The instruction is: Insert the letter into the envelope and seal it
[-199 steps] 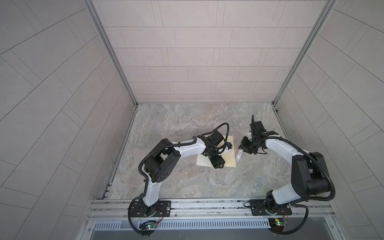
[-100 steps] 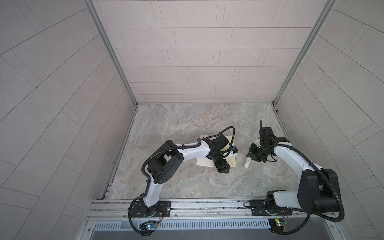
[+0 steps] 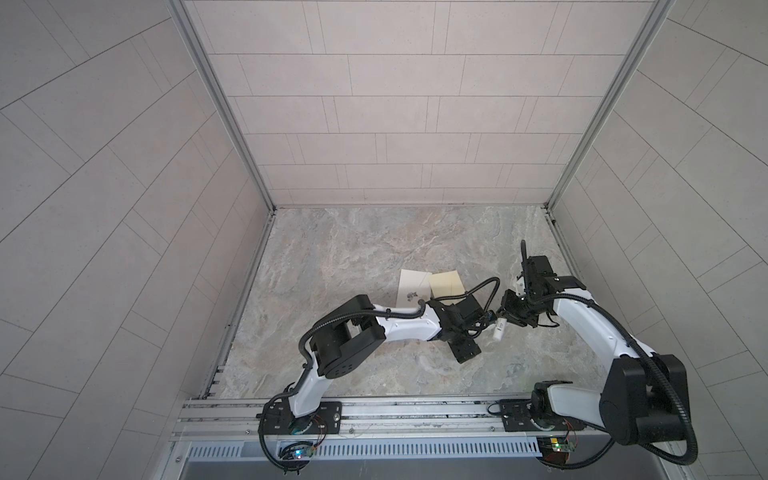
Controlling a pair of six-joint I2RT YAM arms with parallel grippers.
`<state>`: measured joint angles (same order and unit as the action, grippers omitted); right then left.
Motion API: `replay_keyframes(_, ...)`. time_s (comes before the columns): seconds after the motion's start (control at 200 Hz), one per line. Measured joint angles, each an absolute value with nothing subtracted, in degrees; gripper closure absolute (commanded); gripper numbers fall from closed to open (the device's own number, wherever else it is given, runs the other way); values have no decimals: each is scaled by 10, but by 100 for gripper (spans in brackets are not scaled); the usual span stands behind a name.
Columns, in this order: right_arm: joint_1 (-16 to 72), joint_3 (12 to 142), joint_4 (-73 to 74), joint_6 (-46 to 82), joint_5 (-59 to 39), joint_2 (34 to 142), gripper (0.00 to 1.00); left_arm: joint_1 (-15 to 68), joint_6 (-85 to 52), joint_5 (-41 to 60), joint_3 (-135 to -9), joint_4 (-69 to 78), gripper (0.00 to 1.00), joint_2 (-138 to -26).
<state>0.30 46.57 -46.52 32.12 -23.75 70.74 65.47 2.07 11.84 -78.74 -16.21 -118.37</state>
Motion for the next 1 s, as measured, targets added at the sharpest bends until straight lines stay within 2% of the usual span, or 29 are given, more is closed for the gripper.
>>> replay_keyframes(0.14, 1, 456, -468, 317, -244, 690, 100, 660, 11, 86, -788, -164, 48, -1184)
replay_keyframes(0.29, -1, 450, -469, 317, -251, 683, 100, 661, 10, 72, -787, -168, 52, -1184)
replay_keyframes(0.495, -1, 449, -469, 317, -255, 678, 100, 651, 5, 66, -787, -187, 74, -1179)
replay_keyframes(0.61, -2, 449, -469, 317, -255, 677, 100, 630, -8, 85, -787, -201, 80, -1174)
replay_keyframes(0.836, -1, 449, -461, 317, -268, 667, 100, 568, -53, 126, -787, -203, 81, -1146)
replay_keyframes(1.001, 23, 427, -409, 336, -291, 664, 100, 510, -131, 130, -779, -150, 80, -1087)
